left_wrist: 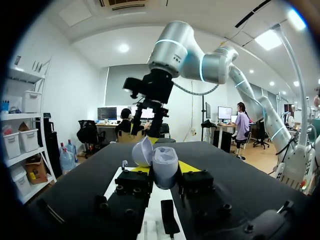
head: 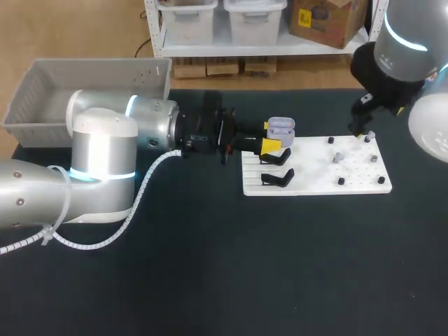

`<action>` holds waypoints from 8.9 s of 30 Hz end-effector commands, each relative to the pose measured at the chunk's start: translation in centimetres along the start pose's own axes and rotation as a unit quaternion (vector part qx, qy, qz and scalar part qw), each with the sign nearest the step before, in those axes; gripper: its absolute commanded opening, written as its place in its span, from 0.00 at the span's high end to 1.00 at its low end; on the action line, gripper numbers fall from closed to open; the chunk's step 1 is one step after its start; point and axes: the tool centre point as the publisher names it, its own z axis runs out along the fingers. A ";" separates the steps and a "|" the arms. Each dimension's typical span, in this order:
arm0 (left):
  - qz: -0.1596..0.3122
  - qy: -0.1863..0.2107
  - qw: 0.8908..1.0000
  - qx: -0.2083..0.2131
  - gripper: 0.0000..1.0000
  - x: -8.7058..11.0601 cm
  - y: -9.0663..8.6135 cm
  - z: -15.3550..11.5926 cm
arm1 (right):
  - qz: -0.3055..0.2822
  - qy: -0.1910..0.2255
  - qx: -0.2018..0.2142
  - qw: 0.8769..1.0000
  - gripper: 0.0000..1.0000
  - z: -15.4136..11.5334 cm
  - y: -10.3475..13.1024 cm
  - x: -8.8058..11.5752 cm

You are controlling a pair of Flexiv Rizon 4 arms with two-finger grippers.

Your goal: Pick up each earbud case from the left stands, insert the matching earbuds, close the lid, and place the case in the box.

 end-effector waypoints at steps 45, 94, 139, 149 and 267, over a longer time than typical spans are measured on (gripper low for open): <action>0.000 0.000 1.000 -0.001 1.00 0.0 0.0 0.0 | 0.003 0.036 -0.052 0.998 0.52 8.7 -2.7 -1.0; 0.000 0.000 1.000 -0.001 1.00 0.0 0.0 0.0 | 0.078 0.013 -0.003 0.997 1.00 -2.6 3.0 0.4; 0.038 -0.011 0.999 -0.008 1.00 0.6 -0.8 0.4 | 0.389 0.044 -0.056 0.918 1.00 -10.7 18.3 -2.4; 0.040 -0.018 0.999 -0.013 1.00 0.4 -0.8 0.6 | 0.432 0.044 -0.035 0.900 1.00 -10.4 18.8 -3.2; 0.040 -0.018 0.999 -0.013 1.00 0.4 -0.8 0.6 | 0.352 -0.050 -0.098 0.930 0.38 -2.8 10.9 1.9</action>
